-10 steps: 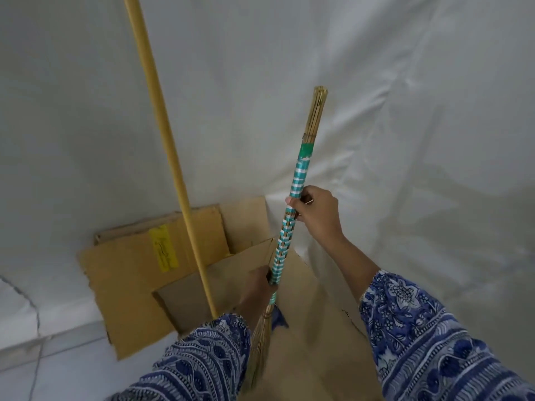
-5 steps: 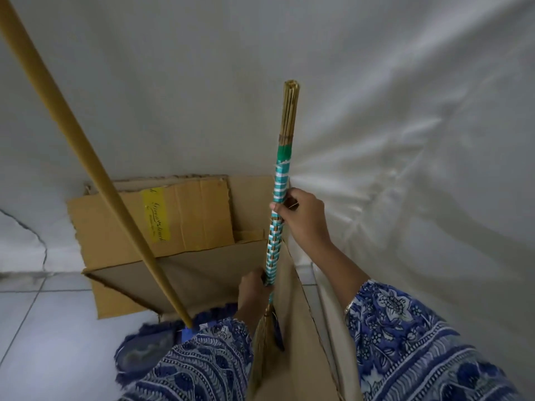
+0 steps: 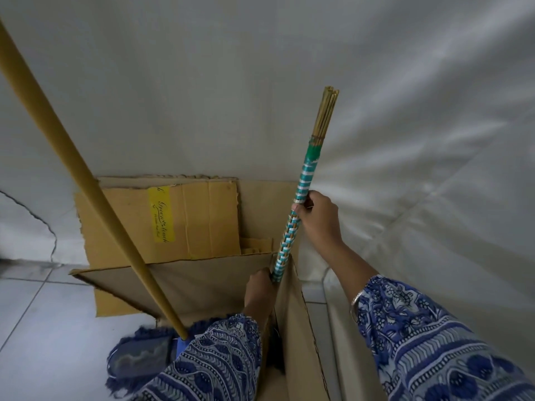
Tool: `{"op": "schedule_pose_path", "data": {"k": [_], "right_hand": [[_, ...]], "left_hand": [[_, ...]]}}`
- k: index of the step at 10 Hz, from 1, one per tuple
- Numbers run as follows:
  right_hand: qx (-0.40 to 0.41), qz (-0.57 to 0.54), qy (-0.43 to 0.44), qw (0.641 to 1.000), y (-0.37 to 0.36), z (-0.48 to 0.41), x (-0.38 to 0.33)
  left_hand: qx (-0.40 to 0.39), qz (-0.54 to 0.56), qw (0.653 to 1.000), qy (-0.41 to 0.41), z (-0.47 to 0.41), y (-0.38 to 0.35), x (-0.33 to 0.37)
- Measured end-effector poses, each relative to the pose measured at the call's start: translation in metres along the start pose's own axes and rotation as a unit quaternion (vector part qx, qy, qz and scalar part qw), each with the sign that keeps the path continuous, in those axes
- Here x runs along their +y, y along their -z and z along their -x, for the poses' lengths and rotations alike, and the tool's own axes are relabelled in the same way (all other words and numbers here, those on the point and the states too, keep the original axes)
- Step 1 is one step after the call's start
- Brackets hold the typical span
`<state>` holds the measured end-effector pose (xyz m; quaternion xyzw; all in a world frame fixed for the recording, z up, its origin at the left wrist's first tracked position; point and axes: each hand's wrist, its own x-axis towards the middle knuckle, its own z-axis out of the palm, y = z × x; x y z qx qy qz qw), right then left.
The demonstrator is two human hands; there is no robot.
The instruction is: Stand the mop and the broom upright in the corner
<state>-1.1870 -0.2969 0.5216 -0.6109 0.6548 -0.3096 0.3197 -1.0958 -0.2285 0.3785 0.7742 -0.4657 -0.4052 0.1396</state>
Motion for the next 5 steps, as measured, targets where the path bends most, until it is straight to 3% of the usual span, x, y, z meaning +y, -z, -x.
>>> {"op": "schedule_pose_path", "data": {"k": [3, 5], "right_hand": [[-0.012, -0.007, -0.023, 1.000, 0.005, 0.007, -0.006], [0.048, 0.006, -0.048, 0.998, 0.025, 0.041, -0.043]], "left_hand": [[-0.033, -0.031, 0.999, -0.013, 0.017, 0.018, 0.002], [0.015, -0.060, 0.991, -0.115, 0.047, 0.079, 0.022]]}}
